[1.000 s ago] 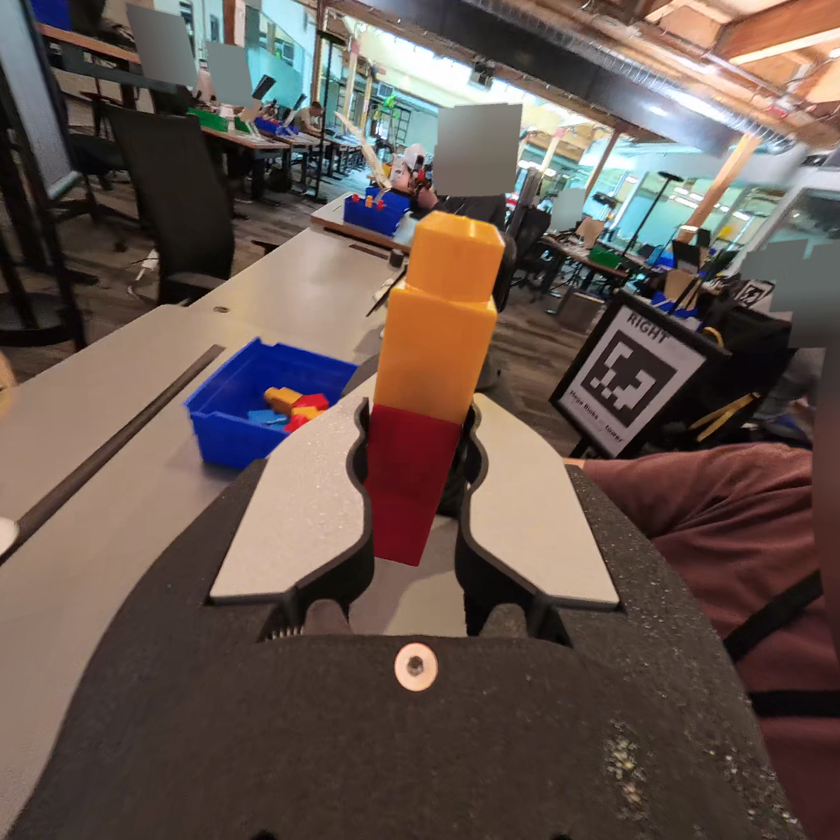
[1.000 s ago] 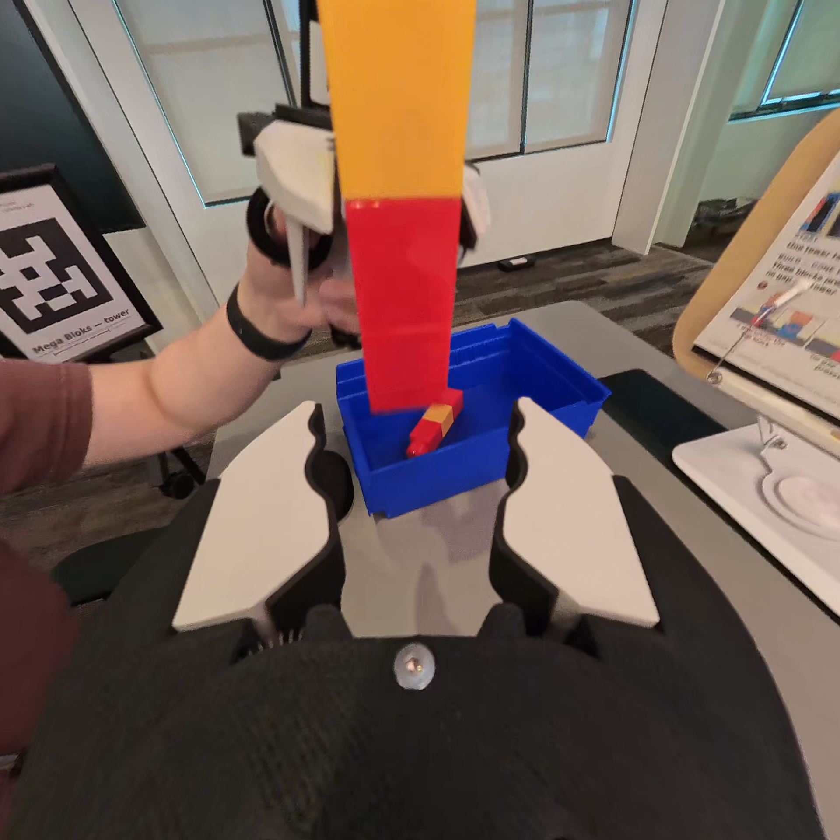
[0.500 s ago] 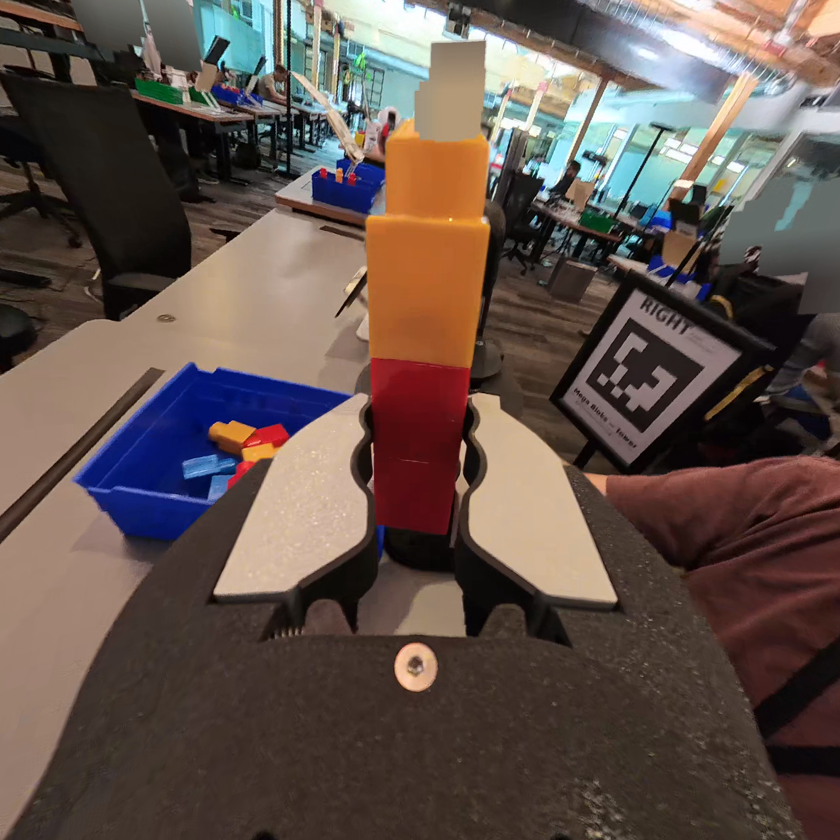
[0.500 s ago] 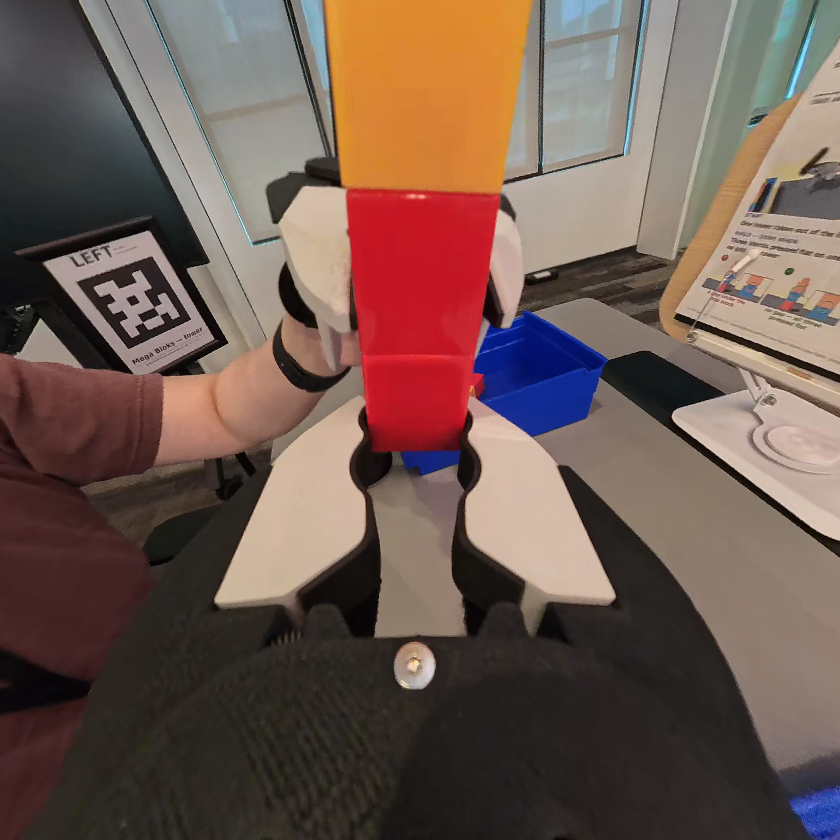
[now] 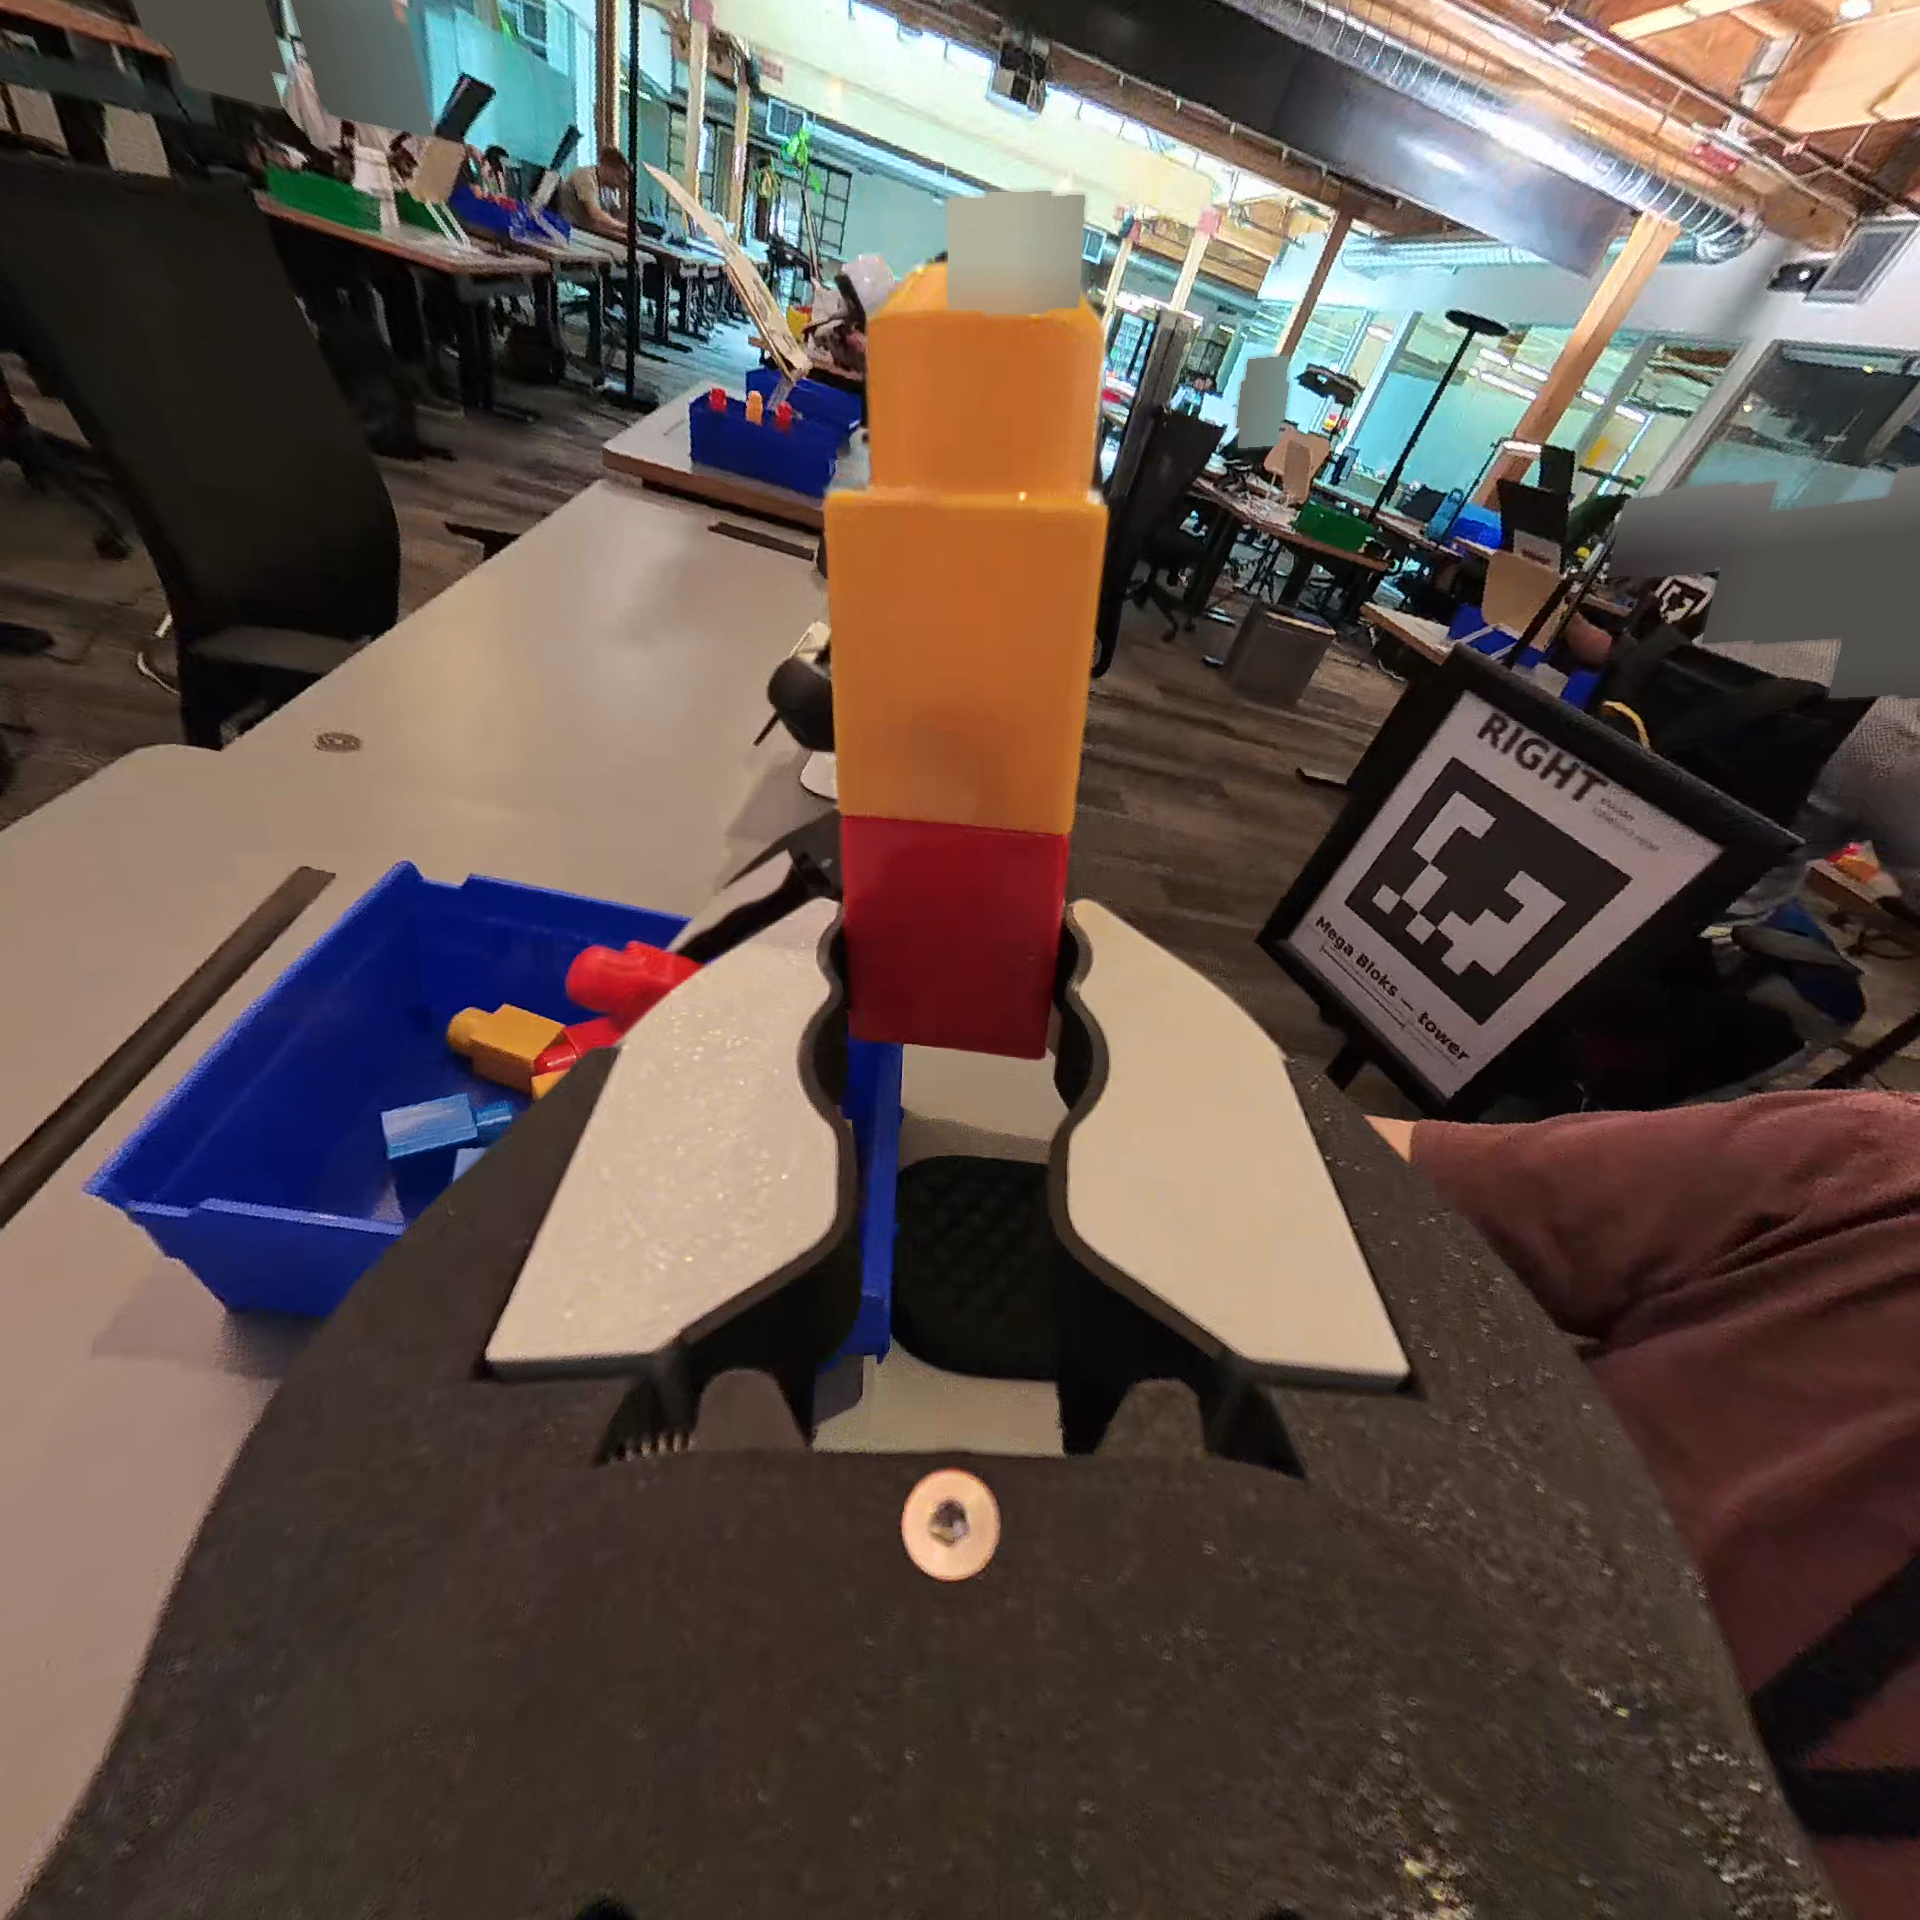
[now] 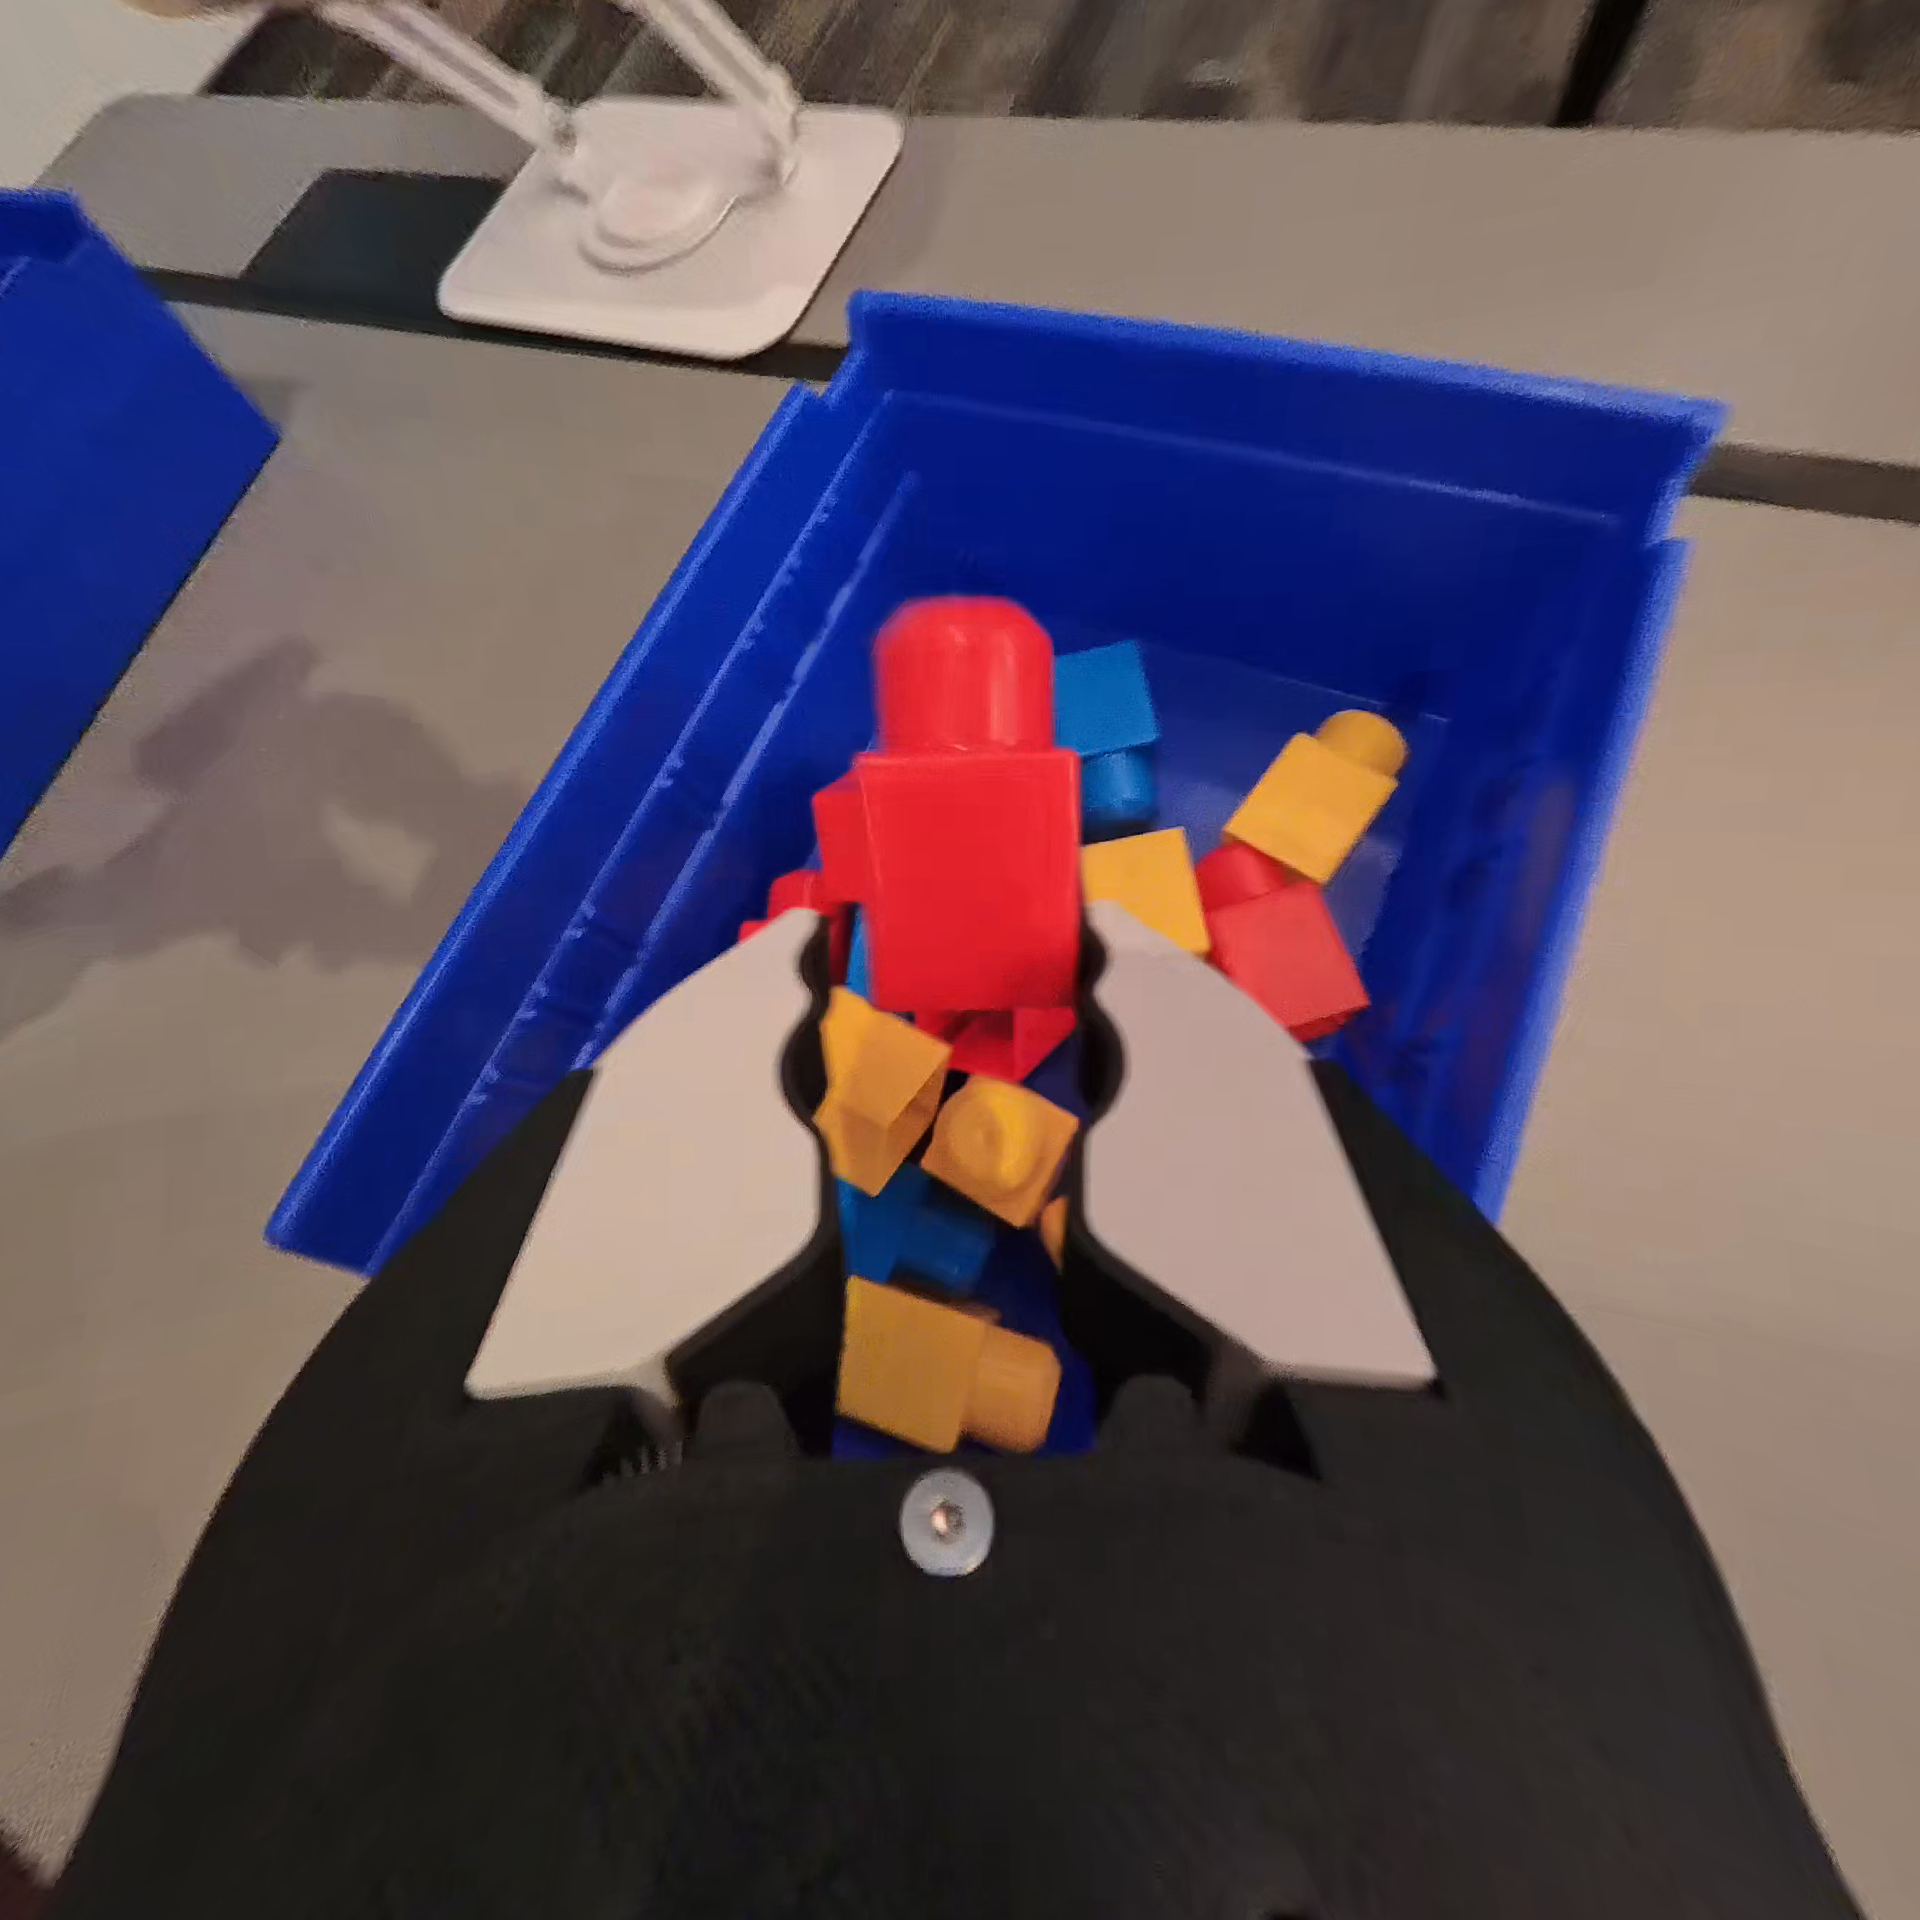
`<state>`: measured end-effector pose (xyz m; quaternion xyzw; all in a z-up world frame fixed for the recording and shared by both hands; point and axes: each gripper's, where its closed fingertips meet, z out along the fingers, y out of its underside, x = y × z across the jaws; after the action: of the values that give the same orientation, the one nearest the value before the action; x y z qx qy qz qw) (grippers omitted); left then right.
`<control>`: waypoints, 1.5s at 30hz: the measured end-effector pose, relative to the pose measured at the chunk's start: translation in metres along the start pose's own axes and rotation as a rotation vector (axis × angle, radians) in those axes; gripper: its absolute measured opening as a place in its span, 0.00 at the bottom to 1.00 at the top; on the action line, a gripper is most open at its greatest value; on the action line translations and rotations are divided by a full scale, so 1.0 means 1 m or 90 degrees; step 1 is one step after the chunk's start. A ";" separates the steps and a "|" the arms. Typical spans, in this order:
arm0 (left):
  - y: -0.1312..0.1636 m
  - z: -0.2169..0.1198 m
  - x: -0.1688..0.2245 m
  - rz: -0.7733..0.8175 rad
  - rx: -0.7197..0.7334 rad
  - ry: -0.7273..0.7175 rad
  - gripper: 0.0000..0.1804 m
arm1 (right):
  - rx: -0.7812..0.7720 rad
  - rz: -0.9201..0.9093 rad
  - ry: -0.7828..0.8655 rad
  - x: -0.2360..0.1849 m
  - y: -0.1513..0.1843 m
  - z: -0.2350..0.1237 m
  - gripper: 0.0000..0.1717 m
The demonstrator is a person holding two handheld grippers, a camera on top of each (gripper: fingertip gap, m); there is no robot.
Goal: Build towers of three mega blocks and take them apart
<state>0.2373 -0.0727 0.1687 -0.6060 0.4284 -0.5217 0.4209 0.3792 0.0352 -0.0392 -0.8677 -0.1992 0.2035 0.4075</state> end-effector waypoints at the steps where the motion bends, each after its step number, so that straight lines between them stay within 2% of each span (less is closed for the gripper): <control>1: 0.003 0.002 -0.002 -0.003 -0.001 0.001 0.20 | 0.035 -0.008 -0.011 -0.005 -0.009 -0.003 0.36; 2: 0.007 0.004 -0.004 -0.007 -0.003 0.001 0.20 | 0.079 -0.020 -0.051 -0.021 -0.022 -0.010 0.39; 4: 0.017 0.009 -0.010 -0.011 -0.024 -0.007 0.20 | 0.193 -0.037 -0.219 -0.077 -0.059 -0.036 0.40; 6: 0.027 0.013 -0.014 -0.005 -0.049 -0.013 0.20 | 0.315 -0.033 -0.407 -0.134 -0.100 -0.081 0.40; 8: 0.034 0.019 -0.015 -0.006 -0.066 -0.012 0.20 | 0.391 -0.040 -0.518 -0.169 -0.132 -0.118 0.40; 10: 0.040 0.024 -0.014 -0.005 -0.079 -0.007 0.20 | 0.379 -0.061 -0.522 -0.185 -0.148 -0.119 0.43; 12: 0.043 0.028 -0.013 -0.006 -0.085 -0.004 0.20 | 0.306 -0.103 -0.498 -0.192 -0.148 -0.101 0.32; 13: 0.046 0.028 -0.018 -0.010 -0.096 -0.023 0.21 | 0.293 -0.121 -0.532 -0.200 -0.147 -0.102 0.27; 14: 0.046 0.029 -0.014 -0.012 -0.095 -0.003 0.20 | 0.297 -0.112 -0.554 -0.203 -0.149 -0.104 0.21; 17: 0.045 0.027 -0.015 -0.043 -0.102 0.007 0.20 | 0.350 -0.069 -0.567 -0.202 -0.164 -0.109 0.21; 19: 0.066 0.030 -0.017 -0.039 -0.165 0.000 0.20 | 0.437 -0.005 -0.580 -0.185 -0.187 -0.130 0.21; 21: 0.070 0.031 -0.016 -0.058 -0.144 0.014 0.20 | 0.445 -0.018 -0.492 -0.160 -0.195 -0.129 0.21; 23: 0.061 0.024 -0.018 -0.075 -0.102 0.025 0.20 | 0.334 -0.079 -0.378 -0.136 -0.173 -0.099 0.21; 25: 0.054 0.014 -0.022 -0.075 -0.078 0.016 0.20 | 0.198 -0.130 -0.326 -0.115 -0.127 -0.063 0.21; 28: 0.051 0.002 -0.020 -0.080 -0.074 0.022 0.20 | -0.007 -0.188 -0.212 -0.069 -0.034 -0.012 0.21; 30: 0.054 -0.003 -0.019 -0.086 -0.088 0.025 0.20 | -0.077 -0.239 -0.146 -0.043 0.010 0.005 0.22; 31: 0.055 -0.004 -0.020 -0.091 -0.088 0.025 0.20 | -0.073 -0.259 -0.135 -0.039 0.018 0.010 0.23; 33: 0.056 -0.003 -0.018 -0.126 -0.092 0.046 0.20 | 0.013 -0.300 -0.140 -0.052 0.006 0.006 0.37; 36: 0.058 0.003 -0.013 -0.177 -0.098 0.083 0.20 | 0.265 -0.446 -0.189 -0.123 -0.051 -0.042 0.52; 38: 0.060 0.007 -0.007 -0.190 -0.114 0.102 0.20 | 0.407 -0.556 -0.171 -0.168 -0.082 -0.081 0.53; 40: 0.060 0.011 -0.001 -0.194 -0.124 0.118 0.20 | 0.476 -0.654 -0.136 -0.199 -0.097 -0.101 0.51; 43: 0.059 0.014 0.010 -0.191 -0.130 0.144 0.20 | 0.439 -0.723 -0.132 -0.218 -0.098 -0.093 0.51; 45: 0.061 0.014 0.016 -0.182 -0.138 0.155 0.20 | 0.432 -0.741 -0.142 -0.223 -0.094 -0.090 0.39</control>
<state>0.2482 -0.1044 0.1136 -0.6348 0.4393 -0.5963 0.2200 0.2219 -0.0801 0.1303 -0.4173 -0.5994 0.0903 0.6770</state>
